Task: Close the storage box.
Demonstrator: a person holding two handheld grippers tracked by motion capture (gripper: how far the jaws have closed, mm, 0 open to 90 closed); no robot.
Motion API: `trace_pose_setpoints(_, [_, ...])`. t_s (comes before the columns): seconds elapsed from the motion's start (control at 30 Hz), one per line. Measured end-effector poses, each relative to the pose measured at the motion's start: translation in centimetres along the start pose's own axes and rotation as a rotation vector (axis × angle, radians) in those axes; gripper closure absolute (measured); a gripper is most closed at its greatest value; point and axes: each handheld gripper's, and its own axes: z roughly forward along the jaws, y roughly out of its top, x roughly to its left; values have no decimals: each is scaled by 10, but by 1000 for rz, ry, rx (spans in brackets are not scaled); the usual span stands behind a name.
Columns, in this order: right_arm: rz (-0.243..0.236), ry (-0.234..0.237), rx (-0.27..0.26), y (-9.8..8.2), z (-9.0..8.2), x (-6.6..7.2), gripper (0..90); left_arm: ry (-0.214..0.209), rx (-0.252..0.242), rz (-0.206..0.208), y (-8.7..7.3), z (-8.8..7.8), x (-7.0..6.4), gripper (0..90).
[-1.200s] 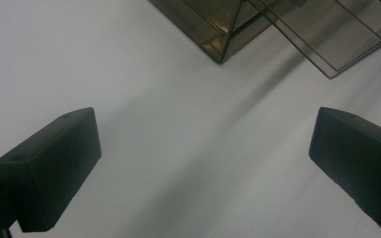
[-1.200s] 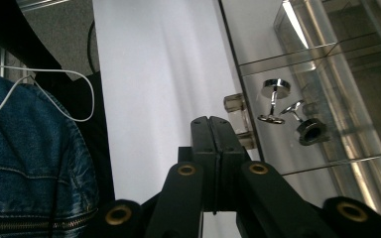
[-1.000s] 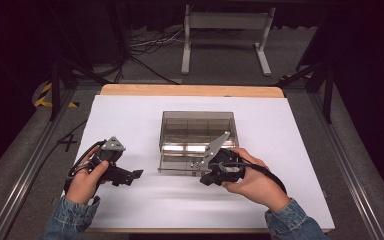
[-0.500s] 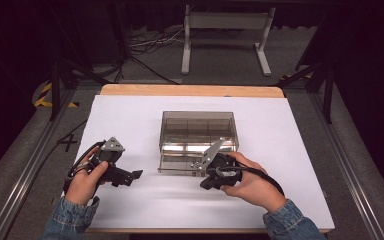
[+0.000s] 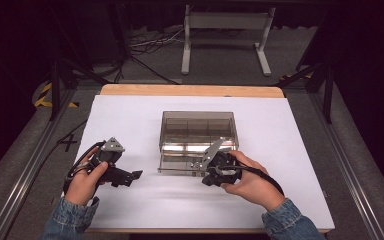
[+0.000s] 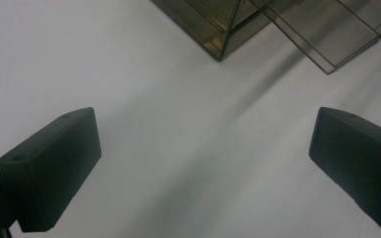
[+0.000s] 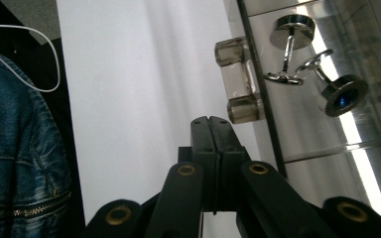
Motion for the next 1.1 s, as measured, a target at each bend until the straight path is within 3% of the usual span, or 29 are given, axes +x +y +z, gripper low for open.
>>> trace_pose_setpoints(0.17, [-6,-36,-1,1,1,-1,900,15,-13,3,-1,0,0,5])
trace_pose_setpoints(0.53, [-1,-67,-9,1,0,-3,900,16,-15,-6,-1,0,-1,5])
trace_pose_setpoints(1.1, [77,-158,-64,4,-6,-15,900,15,-14,-4,-1,1,0,5])
